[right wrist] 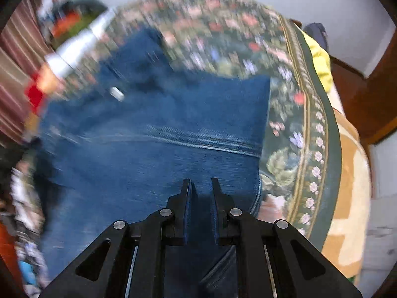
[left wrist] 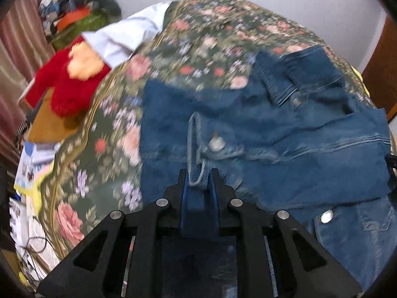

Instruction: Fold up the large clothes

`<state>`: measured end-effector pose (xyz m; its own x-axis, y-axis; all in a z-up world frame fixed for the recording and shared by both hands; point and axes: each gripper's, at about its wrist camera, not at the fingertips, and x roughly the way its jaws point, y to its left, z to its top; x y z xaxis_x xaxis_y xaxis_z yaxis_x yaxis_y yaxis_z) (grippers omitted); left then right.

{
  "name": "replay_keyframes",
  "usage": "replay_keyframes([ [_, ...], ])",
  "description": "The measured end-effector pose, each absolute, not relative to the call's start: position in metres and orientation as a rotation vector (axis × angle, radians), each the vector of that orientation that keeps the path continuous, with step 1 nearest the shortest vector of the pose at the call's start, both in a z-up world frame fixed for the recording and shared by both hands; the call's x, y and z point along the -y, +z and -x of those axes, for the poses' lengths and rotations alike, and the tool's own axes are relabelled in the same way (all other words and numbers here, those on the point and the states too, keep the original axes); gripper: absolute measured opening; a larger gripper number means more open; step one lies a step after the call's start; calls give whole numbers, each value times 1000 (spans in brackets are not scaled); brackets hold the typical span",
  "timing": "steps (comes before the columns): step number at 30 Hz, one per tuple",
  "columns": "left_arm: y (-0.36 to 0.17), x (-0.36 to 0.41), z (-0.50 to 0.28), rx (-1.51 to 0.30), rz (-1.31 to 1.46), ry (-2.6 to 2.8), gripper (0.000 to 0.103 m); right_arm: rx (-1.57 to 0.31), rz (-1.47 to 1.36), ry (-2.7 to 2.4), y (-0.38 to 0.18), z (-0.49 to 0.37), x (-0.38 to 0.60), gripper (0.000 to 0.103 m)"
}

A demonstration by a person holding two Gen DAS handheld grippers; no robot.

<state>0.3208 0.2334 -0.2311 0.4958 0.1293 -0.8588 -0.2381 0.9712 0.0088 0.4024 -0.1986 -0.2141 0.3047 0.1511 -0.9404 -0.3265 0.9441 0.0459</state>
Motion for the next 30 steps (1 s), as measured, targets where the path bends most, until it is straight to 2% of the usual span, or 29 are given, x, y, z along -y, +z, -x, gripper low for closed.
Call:
replay_keyframes([
  [8, -244, -246, -295, -1059, 164, 230, 20, -1184, 128, 320, -222, -399, 222, 10],
  [10, -239, -246, -289, -1051, 179, 228, 26, -1177, 149, 322, -223, -396, 222, 10],
  [15, -219, -243, -279, -996, 252, 194, 66, -1145, 249, 299, -221, -383, 215, 10],
  [17, -217, -241, -281, -991, 292, 164, 72, -1132, 277, 294, -222, -379, 214, 10],
  [25, -252, -227, -320, -1069, 454, 95, 72, -1116, 297, 277, -224, -370, 224, 10],
  [26, -256, -228, -325, -1073, 452, 116, 68, -1117, 295, 283, -224, -368, 227, 10],
  [27, -261, -228, -332, -1081, 439, 157, 57, -1120, 283, 292, -224, -367, 231, 11],
  [28, -264, -229, -337, -1087, 419, 198, 51, -1127, 268, 295, -224, -366, 236, 21],
  [29, -268, -228, -345, -1090, 387, 236, 48, -1128, 263, 279, -224, -366, 239, 50],
  [30, -268, -226, -348, -1081, 367, 250, 38, -1127, 266, 227, -225, -367, 246, 72],
])
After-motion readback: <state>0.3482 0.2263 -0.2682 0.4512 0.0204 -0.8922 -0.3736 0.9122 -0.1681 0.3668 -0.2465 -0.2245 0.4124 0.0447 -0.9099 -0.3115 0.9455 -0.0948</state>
